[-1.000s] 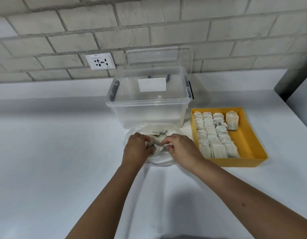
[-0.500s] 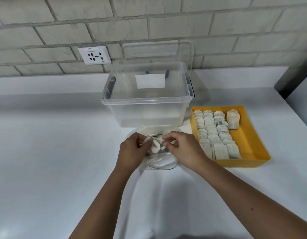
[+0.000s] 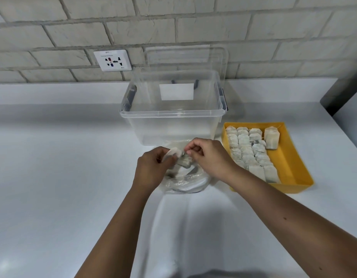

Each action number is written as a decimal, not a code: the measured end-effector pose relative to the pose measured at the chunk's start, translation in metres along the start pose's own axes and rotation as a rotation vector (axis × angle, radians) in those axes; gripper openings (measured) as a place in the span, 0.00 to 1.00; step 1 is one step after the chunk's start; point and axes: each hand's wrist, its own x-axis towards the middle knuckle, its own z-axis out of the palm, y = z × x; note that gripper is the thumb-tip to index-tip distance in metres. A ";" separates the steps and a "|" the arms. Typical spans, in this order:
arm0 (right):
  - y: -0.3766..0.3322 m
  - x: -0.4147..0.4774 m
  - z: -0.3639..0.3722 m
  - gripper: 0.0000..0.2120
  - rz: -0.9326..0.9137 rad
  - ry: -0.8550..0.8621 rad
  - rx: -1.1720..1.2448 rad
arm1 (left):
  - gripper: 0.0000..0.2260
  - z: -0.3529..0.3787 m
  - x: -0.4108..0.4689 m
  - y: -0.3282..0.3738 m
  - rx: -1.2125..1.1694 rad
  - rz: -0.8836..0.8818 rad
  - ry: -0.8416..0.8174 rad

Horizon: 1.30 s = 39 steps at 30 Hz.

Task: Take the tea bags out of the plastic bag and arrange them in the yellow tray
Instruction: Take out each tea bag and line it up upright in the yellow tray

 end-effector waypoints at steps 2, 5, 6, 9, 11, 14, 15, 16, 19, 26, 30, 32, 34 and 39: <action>0.008 0.000 0.003 0.06 0.006 -0.024 -0.158 | 0.09 -0.001 0.004 -0.004 0.056 -0.010 0.086; 0.012 -0.004 0.009 0.06 -0.005 -0.076 -0.358 | 0.10 -0.001 0.005 -0.006 0.074 -0.043 0.111; 0.011 -0.005 0.013 0.07 -0.012 -0.084 -0.411 | 0.10 -0.001 0.004 -0.007 0.073 -0.052 0.117; 0.008 -0.003 0.022 0.10 -0.027 -0.065 -0.544 | 0.09 0.000 0.003 -0.009 0.033 -0.075 0.131; 0.008 0.000 0.027 0.09 -0.045 -0.045 -0.575 | 0.08 -0.001 0.003 -0.010 -0.013 -0.101 0.136; 0.010 -0.001 0.023 0.06 -0.005 -0.017 -0.460 | 0.07 -0.005 0.002 -0.011 -0.090 -0.134 0.153; 0.012 -0.002 0.019 0.05 0.020 0.006 -0.399 | 0.07 -0.007 0.001 -0.011 -0.114 -0.142 0.157; 0.012 -0.005 0.015 0.04 0.041 0.027 -0.326 | 0.06 -0.008 0.000 -0.010 -0.138 -0.154 0.159; 0.011 -0.013 0.000 0.01 0.086 0.054 -0.048 | 0.06 -0.009 -0.001 -0.009 -0.199 -0.186 0.164; -0.012 -0.022 -0.021 0.05 0.369 -0.065 0.694 | 0.09 0.005 -0.009 0.009 -0.549 -0.300 -0.012; -0.016 -0.021 -0.014 0.05 0.436 -0.093 0.679 | 0.15 0.010 -0.010 0.014 -0.656 -0.348 -0.053; -0.015 -0.019 -0.010 0.04 0.451 -0.082 0.645 | 0.20 0.009 -0.010 0.015 -0.655 -0.362 -0.046; -0.016 -0.017 -0.006 0.05 0.457 -0.071 0.628 | 0.21 0.008 -0.010 0.015 -0.588 -0.329 -0.039; -0.013 -0.007 -0.002 0.05 0.425 -0.077 0.525 | 0.05 0.006 -0.009 0.006 -0.391 -0.228 0.075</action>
